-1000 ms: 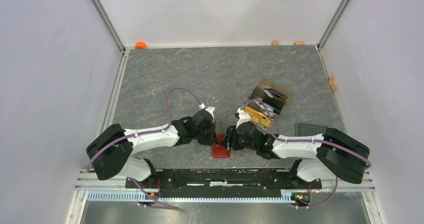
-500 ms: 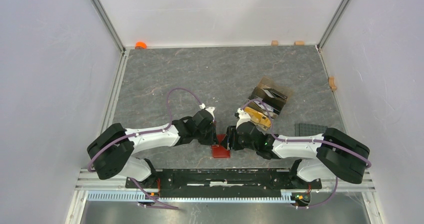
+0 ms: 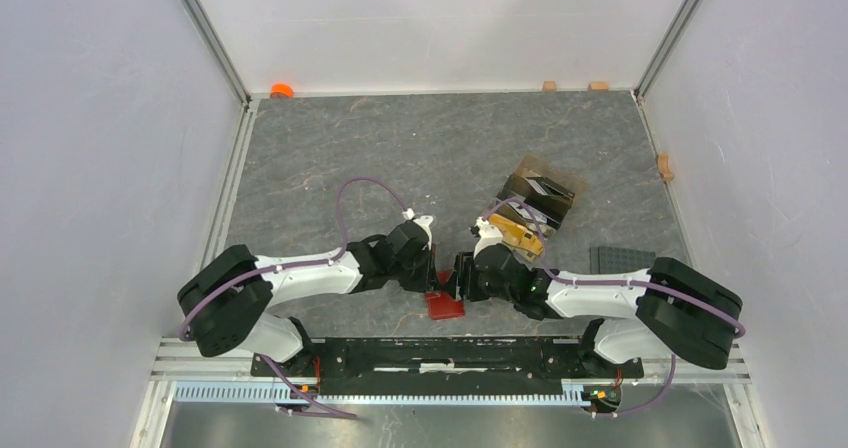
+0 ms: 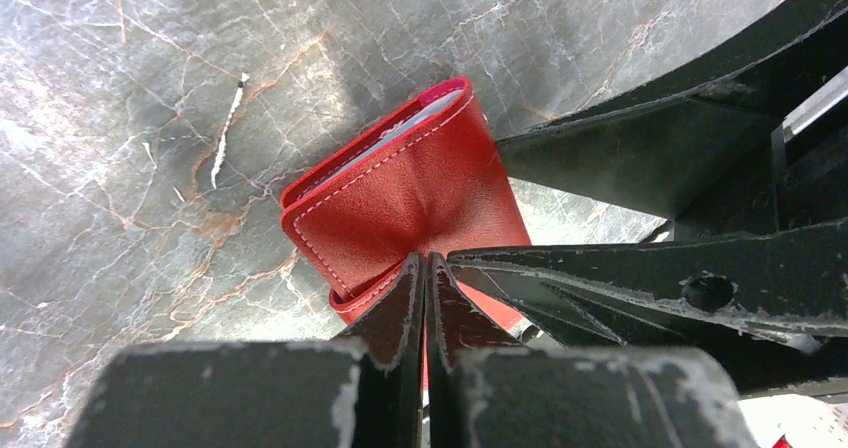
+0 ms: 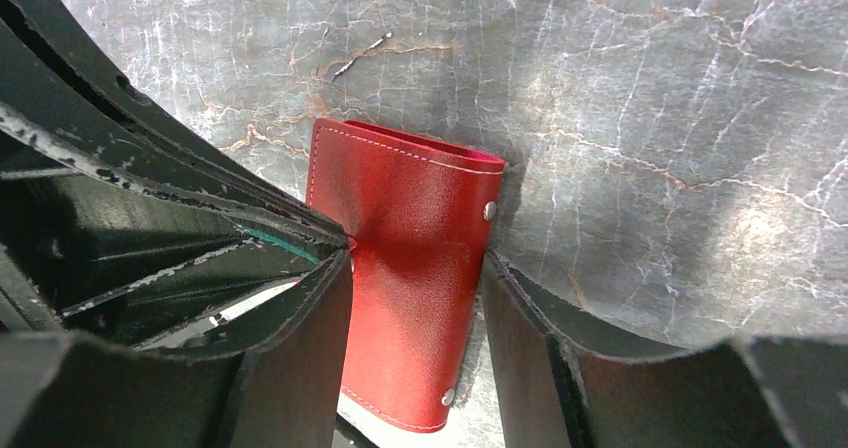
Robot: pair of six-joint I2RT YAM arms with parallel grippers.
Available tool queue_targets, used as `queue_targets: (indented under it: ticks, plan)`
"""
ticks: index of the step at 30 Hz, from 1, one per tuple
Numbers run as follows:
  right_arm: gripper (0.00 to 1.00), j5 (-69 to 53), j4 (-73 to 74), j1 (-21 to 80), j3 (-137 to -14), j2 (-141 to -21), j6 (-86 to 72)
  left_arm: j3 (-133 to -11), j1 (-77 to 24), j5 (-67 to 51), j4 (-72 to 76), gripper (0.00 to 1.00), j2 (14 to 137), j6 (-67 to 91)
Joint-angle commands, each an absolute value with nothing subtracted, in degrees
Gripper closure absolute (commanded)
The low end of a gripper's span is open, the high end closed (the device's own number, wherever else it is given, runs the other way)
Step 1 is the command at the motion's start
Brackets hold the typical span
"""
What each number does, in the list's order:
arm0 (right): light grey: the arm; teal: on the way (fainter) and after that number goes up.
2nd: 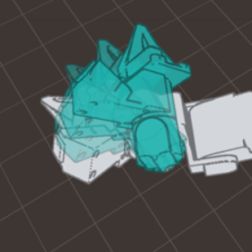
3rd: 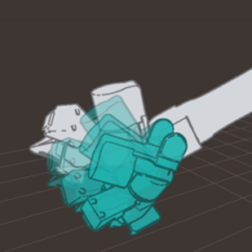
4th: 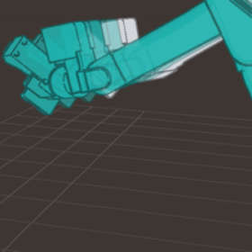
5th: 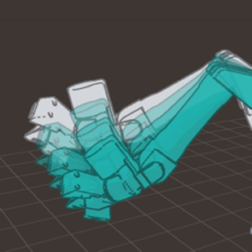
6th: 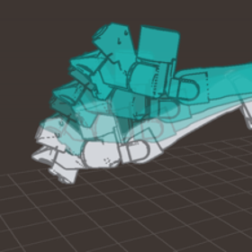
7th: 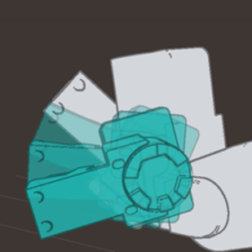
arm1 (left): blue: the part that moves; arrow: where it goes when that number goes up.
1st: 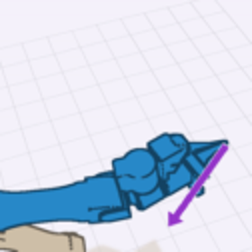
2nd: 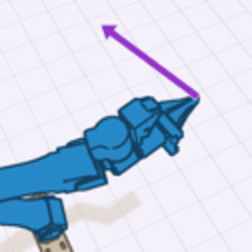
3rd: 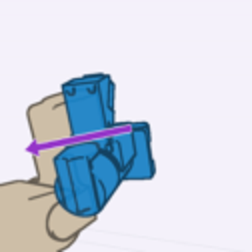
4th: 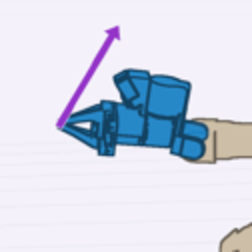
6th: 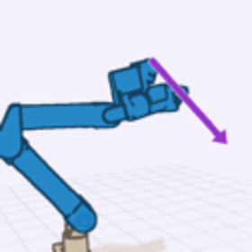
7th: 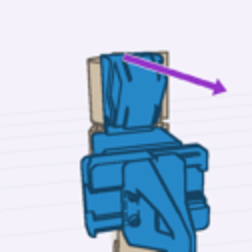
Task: Put the credit cards into the card holder
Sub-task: Close the card holder at the center of the board.
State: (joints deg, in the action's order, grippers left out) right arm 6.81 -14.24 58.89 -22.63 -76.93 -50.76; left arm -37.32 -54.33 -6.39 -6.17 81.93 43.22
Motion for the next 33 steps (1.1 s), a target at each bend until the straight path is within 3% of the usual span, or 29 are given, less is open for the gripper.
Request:
queue_targets:
  ticks: [1,17,33]
  plan:
    - [0.44,8.89,-6.26,59.22,-20.18,-77.35,-50.54,-34.53,-56.36,-6.08,-7.66,0.98,83.38,43.15]
    - [0.43,13.92,-3.19,59.24,-18.87,-74.37,-51.24,-27.18,-66.11,10.24,-1.51,0.98,81.23,43.81]
    - [0.43,19.0,-1.49,59.24,-16.13,-71.35,-52.68,-18.61,-72.64,19.37,8.21,0.98,79.74,40.3]
